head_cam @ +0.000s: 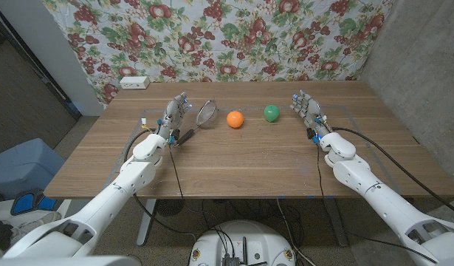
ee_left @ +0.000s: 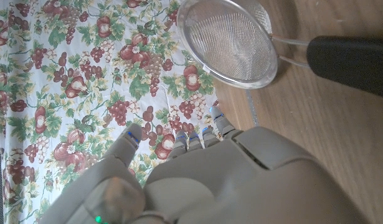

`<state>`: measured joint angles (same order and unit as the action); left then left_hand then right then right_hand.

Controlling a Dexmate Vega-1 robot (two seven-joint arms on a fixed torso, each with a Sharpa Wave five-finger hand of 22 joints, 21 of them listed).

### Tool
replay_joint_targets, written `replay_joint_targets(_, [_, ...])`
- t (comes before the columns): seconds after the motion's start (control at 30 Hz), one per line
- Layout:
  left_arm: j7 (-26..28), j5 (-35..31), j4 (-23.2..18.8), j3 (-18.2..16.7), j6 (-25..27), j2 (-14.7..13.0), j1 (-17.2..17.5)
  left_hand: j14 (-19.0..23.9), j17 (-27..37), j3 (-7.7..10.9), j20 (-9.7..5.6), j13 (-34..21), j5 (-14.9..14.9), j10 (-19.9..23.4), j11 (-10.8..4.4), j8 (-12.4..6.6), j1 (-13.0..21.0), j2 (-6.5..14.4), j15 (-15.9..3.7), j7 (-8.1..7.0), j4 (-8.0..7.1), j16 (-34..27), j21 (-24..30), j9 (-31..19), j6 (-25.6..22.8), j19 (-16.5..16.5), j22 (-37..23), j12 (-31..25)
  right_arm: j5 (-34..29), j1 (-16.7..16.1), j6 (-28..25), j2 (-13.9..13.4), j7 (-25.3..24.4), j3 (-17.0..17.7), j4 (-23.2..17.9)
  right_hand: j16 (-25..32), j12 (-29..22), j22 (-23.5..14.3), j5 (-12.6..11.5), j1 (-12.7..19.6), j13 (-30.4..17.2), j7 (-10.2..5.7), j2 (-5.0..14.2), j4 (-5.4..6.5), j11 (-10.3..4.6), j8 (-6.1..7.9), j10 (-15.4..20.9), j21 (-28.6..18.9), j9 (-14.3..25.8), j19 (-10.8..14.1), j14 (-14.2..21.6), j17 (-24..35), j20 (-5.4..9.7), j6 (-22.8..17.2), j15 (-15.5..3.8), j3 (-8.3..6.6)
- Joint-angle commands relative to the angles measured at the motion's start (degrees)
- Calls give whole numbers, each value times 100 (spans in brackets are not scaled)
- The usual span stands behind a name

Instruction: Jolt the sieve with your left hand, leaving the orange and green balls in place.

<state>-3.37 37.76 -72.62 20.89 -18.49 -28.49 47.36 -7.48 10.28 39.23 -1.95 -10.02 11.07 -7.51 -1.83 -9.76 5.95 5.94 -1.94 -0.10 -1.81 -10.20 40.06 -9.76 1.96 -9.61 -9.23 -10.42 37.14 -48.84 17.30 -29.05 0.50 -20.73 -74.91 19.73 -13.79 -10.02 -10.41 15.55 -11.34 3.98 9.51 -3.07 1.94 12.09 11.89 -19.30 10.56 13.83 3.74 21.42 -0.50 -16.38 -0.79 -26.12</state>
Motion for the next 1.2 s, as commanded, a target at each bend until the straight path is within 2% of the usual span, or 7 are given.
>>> replay_joint_targets(0.03, [-120, 13, 254, -15, -257, 115, -90, -57, 9, 37, -97, -17, 33, -52, -7, -32, 7, 199, 6, -8, 5, -43, 27, -8, 72, -79, -18, -29, 25, -183, 80, 19, -244, 115, -66, 22, -22, -14, -39, 37, -20, 10, 4, 3, 5, 13, 55, -30, 10, 33, 46, 27, 12, -31, 22, -32])
replay_joint_targets(0.4, [-77, -76, 288, 3, -285, 95, -130, -68, -5, 39, -100, -16, 35, -70, -17, -35, 6, 178, -2, -11, 47, -37, -11, -7, 80, -59, -19, -29, -118, -245, 162, 25, -477, 135, -126, 10, -12, -14, -40, 34, -18, 45, -3, -10, 14, 0, 88, -11, 9, 44, 64, 6, -48, -47, 104, -28])
replay_joint_targets(0.6, [-79, -58, 299, -3, -277, 100, -131, -62, -16, 28, -76, -15, 32, -65, -21, -41, 5, 136, -10, -16, 93, -37, -33, -7, 74, -25, -19, -36, -256, -290, 222, -5, -619, 139, -238, 10, -16, -15, -37, 22, -18, 82, -22, -15, 70, -3, 135, -1, 10, 54, 95, -7, -98, -65, 146, -17])
replay_joint_targets(0.77, [-89, -71, 322, 0, -315, 109, -138, -60, -20, 26, -57, -15, 31, -58, -16, -46, 5, 122, -12, -18, 117, -37, -39, -7, 66, 16, -20, -41, -486, -354, 157, -97, -864, 120, -491, 9, -8, -20, -37, 1, -21, 121, -48, -26, 94, -9, 170, 23, 11, 45, 144, -25, -218, -92, 237, 2])
replay_joint_targets(1.07, [-71, -82, 329, -2, -311, 94, -119, -30, -30, 25, -12, -15, 30, -27, -7, -52, 14, 110, 1, -24, 174, -44, -53, -8, 56, 110, -22, -55, -1002, -399, -253, -273, -1408, 33, -1011, -6, 3, -21, -62, 70, -21, 101, -46, -98, 78, -10, 191, 45, 11, 36, 166, -53, -223, -114, 215, -35])
replay_joint_targets(1.2, [-51, -100, 332, -6, -329, 87, -111, -21, -32, 24, 1, -14, 28, -19, 2, -54, 14, 107, 4, -25, 193, -46, -62, -8, 50, 138, -23, -59, -1261, -377, -476, -334, -1628, -36, -1225, -8, 10, -23, -91, 159, -21, 73, -22, -173, 55, -10, 212, 55, 11, 51, 207, -77, -214, -136, 191, -87])
